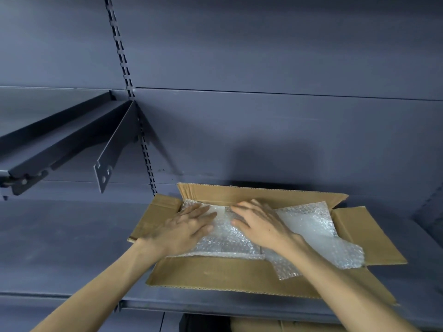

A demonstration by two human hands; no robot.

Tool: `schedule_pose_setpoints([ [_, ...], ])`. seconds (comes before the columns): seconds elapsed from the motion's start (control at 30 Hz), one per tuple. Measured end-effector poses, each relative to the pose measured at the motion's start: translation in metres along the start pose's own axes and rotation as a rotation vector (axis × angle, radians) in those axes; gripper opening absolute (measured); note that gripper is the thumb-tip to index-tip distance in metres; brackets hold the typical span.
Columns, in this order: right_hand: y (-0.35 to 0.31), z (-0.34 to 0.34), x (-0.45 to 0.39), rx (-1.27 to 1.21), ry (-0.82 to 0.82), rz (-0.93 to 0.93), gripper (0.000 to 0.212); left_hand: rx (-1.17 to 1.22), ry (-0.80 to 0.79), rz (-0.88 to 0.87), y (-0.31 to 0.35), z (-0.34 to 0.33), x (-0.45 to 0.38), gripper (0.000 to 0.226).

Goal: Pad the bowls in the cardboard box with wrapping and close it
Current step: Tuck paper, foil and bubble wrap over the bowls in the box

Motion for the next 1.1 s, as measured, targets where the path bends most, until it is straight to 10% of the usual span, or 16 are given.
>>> schedule_pose_setpoints([
  [0.13,0.004,0.001,-0.008,0.038,0.156,-0.309,0.035,-0.279,0.328,0.215,0.006,0.012,-0.001,0.048],
  [0.43,0.003,-0.011,-0.001,-0.098,0.342,-0.444,0.020,0.256,0.649,0.490,-0.012,0.015,-0.010,0.032],
  [1.1,0.008,-0.009,0.006,-0.435,0.582,-0.335,0.030,0.302,0.661,0.545,-0.015,0.015,-0.006,0.014],
])
Point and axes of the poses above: each hand's wrist, its own x-axis away from the middle knuckle, its own z-axis out of the back of the hand, y = z × x, the point moved 2 cm from there along -x, towards the middle knuckle, and after that the axes turned 1 degree about -z, right-handed, at the moved point
